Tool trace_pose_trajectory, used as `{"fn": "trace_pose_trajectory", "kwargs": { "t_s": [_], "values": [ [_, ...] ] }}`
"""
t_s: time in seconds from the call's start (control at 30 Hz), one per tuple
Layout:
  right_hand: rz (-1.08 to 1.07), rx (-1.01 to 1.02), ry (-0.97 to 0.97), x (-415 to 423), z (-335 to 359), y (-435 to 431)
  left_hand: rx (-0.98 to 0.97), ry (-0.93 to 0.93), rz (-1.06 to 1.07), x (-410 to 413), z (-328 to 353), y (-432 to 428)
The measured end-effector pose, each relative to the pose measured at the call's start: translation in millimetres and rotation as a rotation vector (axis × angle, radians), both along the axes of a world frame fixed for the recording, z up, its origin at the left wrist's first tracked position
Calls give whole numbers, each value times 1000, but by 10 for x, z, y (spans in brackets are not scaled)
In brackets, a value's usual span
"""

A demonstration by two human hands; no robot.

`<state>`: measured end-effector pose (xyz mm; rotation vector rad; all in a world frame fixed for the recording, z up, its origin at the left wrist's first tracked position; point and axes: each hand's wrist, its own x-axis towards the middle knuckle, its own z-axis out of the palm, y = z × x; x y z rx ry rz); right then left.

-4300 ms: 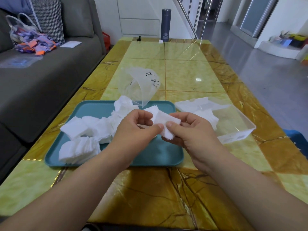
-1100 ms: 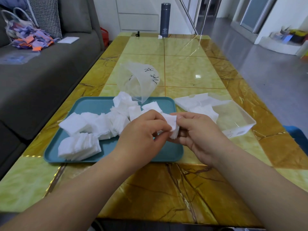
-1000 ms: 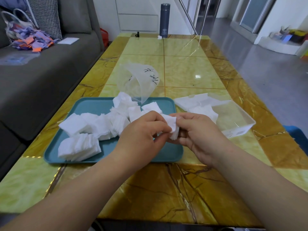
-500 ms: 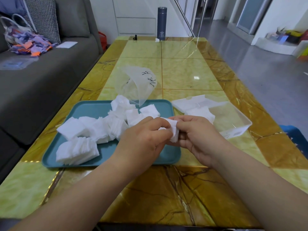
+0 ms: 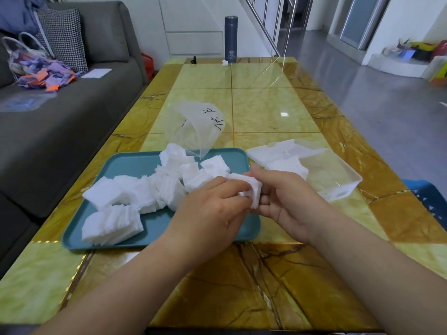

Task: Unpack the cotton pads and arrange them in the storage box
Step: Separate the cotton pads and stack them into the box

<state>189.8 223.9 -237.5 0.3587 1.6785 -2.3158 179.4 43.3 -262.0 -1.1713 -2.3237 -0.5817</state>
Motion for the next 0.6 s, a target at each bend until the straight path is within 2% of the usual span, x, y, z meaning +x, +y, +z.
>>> {"fn": "trace_pose_trajectory", "kwargs": {
  "t_s": [0.1,0.17,0.27,0.37,0.43,0.6],
  "values": [
    [-36,36,27,19,-21,7,5,-104,-24,43,-17,-11],
    [-111,70,2,14,-53,1,111,-179,-19,53,-29,-37],
    [-175,107,-31,-17,-97,-20,208,-203,159,-78,-9,-132],
    [-185,173,-23,-35,-103,-52,-10,-335,377,-246,1,-263],
    [-193,184,-11,-39,-102,-74,-152,-405,428,-297,-55,-316],
    [-245,240,20,-67,-126,-113,-203,-365,522,-340,-52,-264]
  ]
}}
